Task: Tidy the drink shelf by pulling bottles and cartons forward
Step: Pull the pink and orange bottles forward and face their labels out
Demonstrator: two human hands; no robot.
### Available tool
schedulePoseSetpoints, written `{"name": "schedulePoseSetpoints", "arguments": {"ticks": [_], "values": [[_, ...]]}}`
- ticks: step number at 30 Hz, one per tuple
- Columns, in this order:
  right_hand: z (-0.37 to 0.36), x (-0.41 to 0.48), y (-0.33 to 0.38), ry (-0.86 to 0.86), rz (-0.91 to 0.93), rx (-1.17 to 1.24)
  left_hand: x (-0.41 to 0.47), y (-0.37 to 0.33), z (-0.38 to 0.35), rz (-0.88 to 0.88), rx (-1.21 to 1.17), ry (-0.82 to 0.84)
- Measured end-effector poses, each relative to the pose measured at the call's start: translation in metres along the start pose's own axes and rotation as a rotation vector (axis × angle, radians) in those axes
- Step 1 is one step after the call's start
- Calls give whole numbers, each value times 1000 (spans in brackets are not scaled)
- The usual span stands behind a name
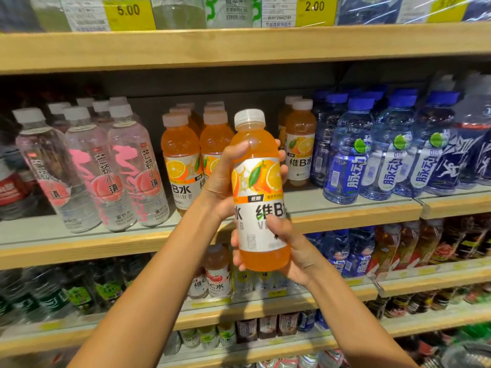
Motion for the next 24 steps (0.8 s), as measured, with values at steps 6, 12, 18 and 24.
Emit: {"name": "schedulePoseSetpoints", "arguments": {"ticks": [6, 12, 18, 24], "values": [[10, -11, 15, -365, 79, -416, -8, -12, 2, -55, 610, -401], [11, -18, 25, -728, 182, -818, -11, -17, -13, -277, 1020, -775], [11, -16, 14, -781, 136, -995, -5, -10, -13, -416, 917, -937], [19, -18, 20, -332, 100, -479, -6, -21, -5, -319, 596, -655]]}}
Point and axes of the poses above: each hand's wrist, its own x-axis towards the middle knuckle, its own z-axis out of the back of the hand, y = z × x, the point moved 4 cm from there along x, towards the middle knuckle, and after that the axes turned 12 degrees about y, right-handed, at the moved point
